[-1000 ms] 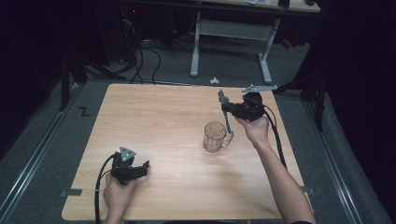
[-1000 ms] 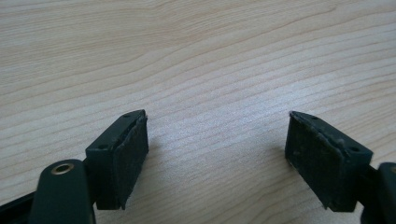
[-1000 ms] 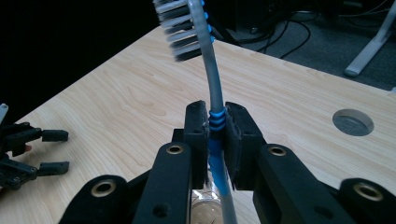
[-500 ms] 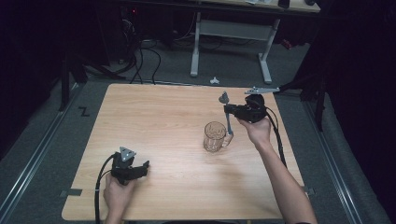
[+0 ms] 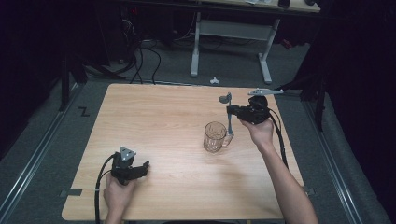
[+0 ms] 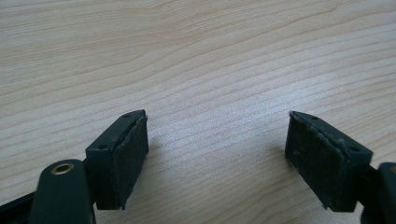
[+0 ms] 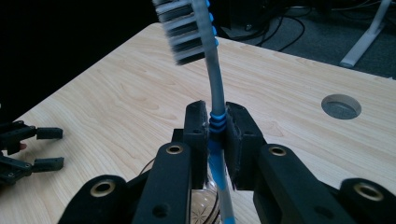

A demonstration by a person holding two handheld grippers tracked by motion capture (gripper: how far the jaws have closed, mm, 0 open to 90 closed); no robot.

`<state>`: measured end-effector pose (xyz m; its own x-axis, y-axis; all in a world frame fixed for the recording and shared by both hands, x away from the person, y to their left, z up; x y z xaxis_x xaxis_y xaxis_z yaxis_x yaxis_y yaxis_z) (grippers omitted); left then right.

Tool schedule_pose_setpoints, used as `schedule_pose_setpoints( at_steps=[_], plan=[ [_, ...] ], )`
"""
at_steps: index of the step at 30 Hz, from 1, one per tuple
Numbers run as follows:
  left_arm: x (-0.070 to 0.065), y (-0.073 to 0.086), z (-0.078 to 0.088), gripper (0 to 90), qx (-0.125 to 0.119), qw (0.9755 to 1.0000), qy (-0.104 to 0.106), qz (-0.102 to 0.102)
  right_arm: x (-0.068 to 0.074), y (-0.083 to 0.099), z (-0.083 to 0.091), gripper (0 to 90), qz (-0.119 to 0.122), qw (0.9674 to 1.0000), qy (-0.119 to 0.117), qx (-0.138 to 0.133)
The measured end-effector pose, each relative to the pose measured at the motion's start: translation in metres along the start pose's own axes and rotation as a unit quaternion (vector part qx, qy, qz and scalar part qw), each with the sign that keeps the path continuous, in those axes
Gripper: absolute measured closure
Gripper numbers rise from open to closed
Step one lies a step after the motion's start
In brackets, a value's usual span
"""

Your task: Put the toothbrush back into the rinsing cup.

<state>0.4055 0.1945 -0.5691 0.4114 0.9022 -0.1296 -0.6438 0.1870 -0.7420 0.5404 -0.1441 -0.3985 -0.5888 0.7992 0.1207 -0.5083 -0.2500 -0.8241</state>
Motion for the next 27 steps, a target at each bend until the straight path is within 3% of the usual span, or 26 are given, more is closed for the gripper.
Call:
schedule_pose_setpoints(
  at_steps=[27],
  plan=[
    [0.0, 0.0, 0.0, 22.0, 0.0, 1.0, 0.0, 0.0, -0.006, 0.013, 0.008, 79.8, -0.017, 0.9998, -0.003, -0.013]
  ],
)
Point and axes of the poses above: each handheld gripper's, and its own axes: z roughly backward along the jaws, y roughly out of its underside, x roughly to its left, the point moved 9 cm from there along -z, roughly forward along the jaws, and after that the axes turned 10 degrees about y, right-handed, at the moved point
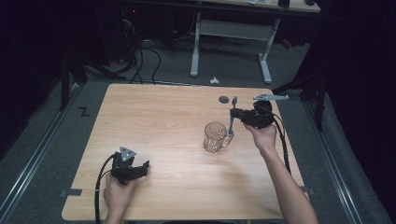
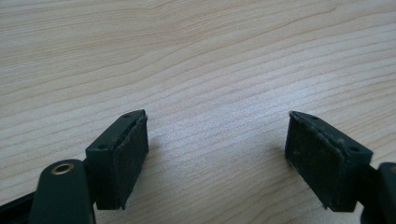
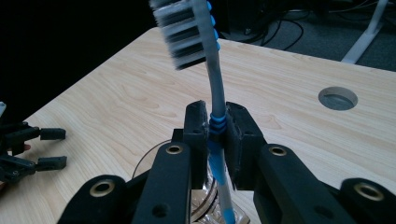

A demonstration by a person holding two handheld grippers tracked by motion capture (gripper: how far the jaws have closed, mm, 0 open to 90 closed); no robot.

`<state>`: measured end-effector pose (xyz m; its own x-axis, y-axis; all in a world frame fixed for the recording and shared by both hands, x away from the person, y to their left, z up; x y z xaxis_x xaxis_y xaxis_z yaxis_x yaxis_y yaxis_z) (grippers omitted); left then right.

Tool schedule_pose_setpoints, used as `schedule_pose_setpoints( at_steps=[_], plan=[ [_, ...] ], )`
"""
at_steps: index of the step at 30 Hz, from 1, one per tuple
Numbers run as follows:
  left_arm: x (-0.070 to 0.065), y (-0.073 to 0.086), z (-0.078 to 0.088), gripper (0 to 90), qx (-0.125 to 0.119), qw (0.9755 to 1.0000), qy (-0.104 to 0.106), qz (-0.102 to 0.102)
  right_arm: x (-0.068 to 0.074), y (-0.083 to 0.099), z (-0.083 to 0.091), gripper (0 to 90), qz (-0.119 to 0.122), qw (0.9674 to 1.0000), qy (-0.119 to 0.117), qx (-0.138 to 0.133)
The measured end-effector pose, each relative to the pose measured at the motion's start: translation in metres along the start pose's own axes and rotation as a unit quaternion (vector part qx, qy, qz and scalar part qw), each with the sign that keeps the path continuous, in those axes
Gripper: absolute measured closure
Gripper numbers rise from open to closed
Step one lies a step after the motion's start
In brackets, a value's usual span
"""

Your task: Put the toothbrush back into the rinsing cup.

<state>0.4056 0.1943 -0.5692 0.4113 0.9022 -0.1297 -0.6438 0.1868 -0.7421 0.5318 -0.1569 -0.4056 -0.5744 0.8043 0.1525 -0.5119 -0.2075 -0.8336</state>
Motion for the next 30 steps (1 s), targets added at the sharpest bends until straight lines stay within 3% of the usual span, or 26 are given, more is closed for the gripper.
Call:
schedule_pose_setpoints(
  at_steps=[30],
  plan=[
    [0.0, 0.0, 0.0, 22.0, 0.0, 1.0, 0.0, 0.0, -0.005, 0.022, -0.007, 79.8, -0.016, 0.9999, -0.001, -0.004]
  ],
)
Point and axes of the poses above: each handheld gripper's, and its own axes: z roughly backward along the jaws, y roughly out of its underside, x roughly to its left, the point moved 9 cm from there along -z, roughly forward along the jaws, and after that the axes turned 10 degrees about y, right-handed, at the moved point
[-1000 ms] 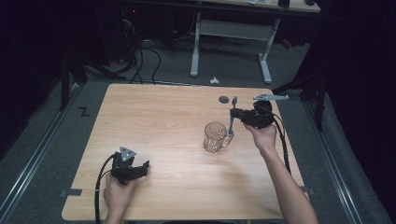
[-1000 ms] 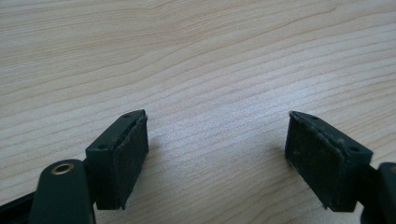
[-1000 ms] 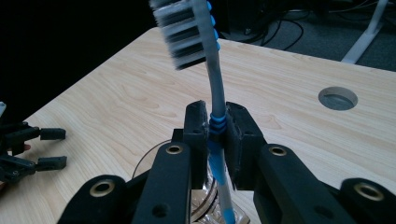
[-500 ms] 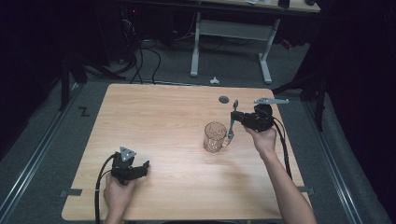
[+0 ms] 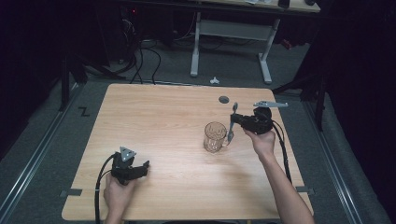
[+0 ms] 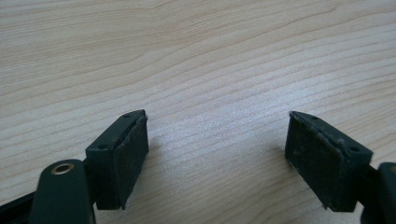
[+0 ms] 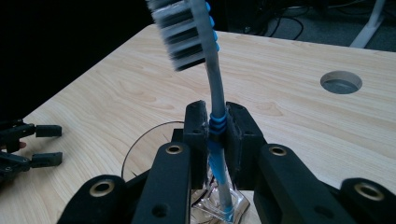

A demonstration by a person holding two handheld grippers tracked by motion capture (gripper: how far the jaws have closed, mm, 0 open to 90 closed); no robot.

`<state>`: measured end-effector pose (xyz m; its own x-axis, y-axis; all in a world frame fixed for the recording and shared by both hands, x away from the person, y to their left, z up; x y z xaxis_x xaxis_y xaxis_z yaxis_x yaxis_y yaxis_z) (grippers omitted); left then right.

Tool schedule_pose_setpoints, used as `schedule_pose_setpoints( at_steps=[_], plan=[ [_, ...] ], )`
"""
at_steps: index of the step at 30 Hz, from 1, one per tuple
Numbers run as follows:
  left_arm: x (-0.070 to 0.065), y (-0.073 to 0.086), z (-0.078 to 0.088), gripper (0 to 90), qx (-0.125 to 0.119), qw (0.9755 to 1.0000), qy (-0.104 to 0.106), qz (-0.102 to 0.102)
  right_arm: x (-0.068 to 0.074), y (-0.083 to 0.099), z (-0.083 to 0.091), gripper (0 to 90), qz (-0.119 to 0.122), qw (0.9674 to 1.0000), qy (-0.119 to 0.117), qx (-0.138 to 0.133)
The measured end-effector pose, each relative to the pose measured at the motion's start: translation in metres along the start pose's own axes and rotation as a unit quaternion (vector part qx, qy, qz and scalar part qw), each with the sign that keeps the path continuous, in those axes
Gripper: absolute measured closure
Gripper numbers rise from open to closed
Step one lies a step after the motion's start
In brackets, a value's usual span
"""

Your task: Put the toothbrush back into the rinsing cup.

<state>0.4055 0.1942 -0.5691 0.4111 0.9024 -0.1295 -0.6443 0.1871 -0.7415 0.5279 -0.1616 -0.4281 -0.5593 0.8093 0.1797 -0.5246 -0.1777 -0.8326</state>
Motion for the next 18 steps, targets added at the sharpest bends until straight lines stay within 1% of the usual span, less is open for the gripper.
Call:
schedule_pose_setpoints(
  at_steps=[4, 12, 15, 18],
  plan=[
    [0.0, 0.0, 0.0, 22.0, 0.0, 1.0, 0.0, 0.0, 0.001, 0.002, -0.001, 79.6, 0.003, 1.0, -0.002, 0.001],
    [0.0, 0.0, 0.0, 22.0, 0.0, 1.0, 0.0, 0.0, -0.002, 0.013, -0.005, 79.7, -0.006, 1.0, -0.001, 0.002],
    [0.0, 0.0, 0.0, 22.0, 0.0, 1.0, 0.0, 0.0, -0.002, 0.014, -0.006, 79.7, -0.008, 1.0, -0.001, 0.002],
    [0.0, 0.0, 0.0, 22.0, 0.0, 1.0, 0.0, 0.0, -0.001, 0.013, -0.006, 79.7, -0.004, 1.0, -0.001, -0.002]
  ],
)
Point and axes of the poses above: each handheld gripper's, and its own axes: z roughly backward along the jaws, y roughly out of its underside, x roughly to its left, the point moved 9 cm from there along -z, roughly forward along the jaws, and after that the axes turned 10 degrees about y, right-handed, at the moved point
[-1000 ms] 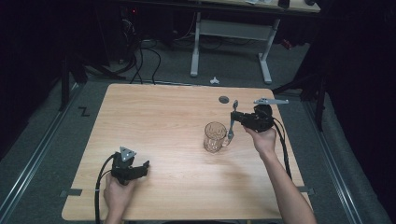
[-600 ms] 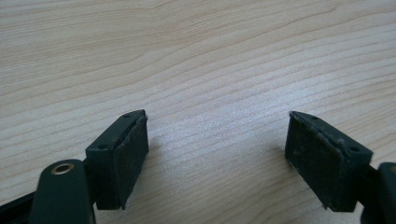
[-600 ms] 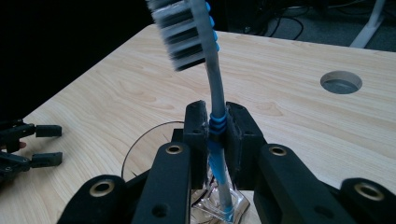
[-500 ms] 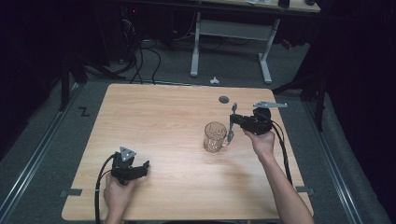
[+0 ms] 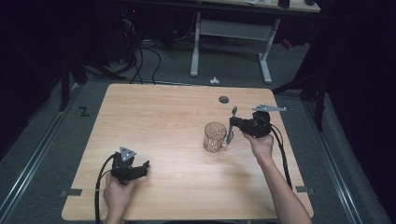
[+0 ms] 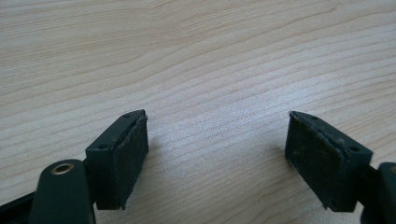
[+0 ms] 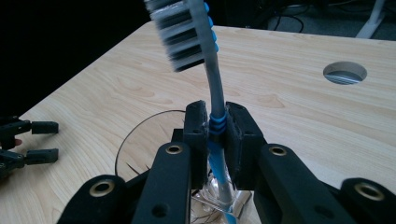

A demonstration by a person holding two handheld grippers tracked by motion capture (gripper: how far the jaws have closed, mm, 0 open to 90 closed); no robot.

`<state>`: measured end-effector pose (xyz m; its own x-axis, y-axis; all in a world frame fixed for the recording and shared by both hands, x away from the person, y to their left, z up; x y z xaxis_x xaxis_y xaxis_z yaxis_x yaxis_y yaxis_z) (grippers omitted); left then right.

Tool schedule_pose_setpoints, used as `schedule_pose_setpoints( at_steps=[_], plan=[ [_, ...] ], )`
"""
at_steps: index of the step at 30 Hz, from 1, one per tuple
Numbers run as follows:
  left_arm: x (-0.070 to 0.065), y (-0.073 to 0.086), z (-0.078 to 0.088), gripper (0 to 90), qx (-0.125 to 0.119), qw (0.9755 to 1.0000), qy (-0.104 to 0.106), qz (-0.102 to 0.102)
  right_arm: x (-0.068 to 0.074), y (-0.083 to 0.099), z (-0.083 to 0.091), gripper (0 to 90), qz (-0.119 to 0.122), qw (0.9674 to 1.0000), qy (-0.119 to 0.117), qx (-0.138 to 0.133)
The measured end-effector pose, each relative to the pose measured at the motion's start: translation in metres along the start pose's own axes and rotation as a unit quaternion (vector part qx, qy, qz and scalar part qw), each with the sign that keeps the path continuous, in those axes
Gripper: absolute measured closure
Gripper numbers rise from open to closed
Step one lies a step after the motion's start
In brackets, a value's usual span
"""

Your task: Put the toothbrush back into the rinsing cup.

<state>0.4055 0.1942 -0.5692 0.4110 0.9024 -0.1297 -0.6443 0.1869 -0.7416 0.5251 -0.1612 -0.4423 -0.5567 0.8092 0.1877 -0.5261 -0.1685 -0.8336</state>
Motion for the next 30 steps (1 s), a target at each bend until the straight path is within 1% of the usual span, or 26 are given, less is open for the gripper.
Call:
schedule_pose_setpoints(
  at_steps=[7, 10, 20, 30],
  plan=[
    [0.0, 0.0, 0.0, 22.0, 0.0, 1.0, 0.0, 0.0, 0.0034, 0.0021, -0.0033, 79.9, 0.004, 1.0, -0.003, -0.001],
    [0.0, 0.0, 0.0, 22.0, 0.0, 1.0, 0.0, 0.0, 0.0044, 0.0026, -0.004, 79.9, 0.007, 1.0, 0.0, -0.001],
    [0.0, 0.0, 0.0, 22.0, 0.0, 1.0, 0.0, 0.0, 0.0032, 0.0052, -0.008, 79.9, 0.004, 1.0, 0.001, 0.001],
    [0.0, 0.0, 0.0, 22.0, 0.0, 1.0, 0.0, 0.0, 0.0033, 0.0066, -0.0094, 80.0, 0.009, 1.0, 0.002, 0.001]
  ],
)
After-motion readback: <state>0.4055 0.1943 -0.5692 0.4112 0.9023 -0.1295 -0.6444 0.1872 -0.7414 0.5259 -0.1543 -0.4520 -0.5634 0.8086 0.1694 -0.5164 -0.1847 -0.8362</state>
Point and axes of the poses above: each handheld gripper's, and its own axes: z roughly backward along the jaws, y roughly out of its underside, x roughly to its left, the point moved 9 cm from there along -z, roughly forward along the jaws, and after that the axes turned 10 degrees about y, right-handed, at the moved point
